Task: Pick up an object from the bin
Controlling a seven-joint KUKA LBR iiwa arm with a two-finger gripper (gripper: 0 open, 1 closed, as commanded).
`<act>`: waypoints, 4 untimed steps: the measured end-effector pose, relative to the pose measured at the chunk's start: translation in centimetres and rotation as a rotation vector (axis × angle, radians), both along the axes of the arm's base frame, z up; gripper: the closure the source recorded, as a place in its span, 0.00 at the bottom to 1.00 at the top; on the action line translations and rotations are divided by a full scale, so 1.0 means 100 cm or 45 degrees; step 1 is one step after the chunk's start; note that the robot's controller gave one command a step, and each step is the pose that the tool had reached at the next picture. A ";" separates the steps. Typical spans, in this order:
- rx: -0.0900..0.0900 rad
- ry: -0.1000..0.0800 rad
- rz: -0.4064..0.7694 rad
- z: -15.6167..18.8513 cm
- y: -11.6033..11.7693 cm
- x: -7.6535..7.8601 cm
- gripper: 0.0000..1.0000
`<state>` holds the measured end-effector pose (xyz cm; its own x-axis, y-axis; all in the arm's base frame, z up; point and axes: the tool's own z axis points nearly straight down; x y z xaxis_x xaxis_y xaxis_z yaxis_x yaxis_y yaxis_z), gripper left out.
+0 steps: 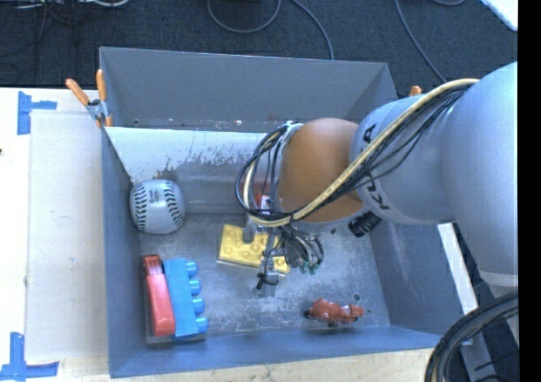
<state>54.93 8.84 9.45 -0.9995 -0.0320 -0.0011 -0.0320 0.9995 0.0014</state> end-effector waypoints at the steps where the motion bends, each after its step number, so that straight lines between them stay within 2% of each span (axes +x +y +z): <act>1: -0.001 -0.002 -0.028 -0.013 -0.018 0.040 1.00; 3: 0.000 -0.001 -0.032 -0.013 -0.018 0.040 1.00; 4: -0.001 -0.001 -0.033 -0.013 -0.018 0.040 0.00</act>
Offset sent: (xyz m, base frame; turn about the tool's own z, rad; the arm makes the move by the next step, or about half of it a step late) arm 0.0000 0.0000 0.0000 0.0000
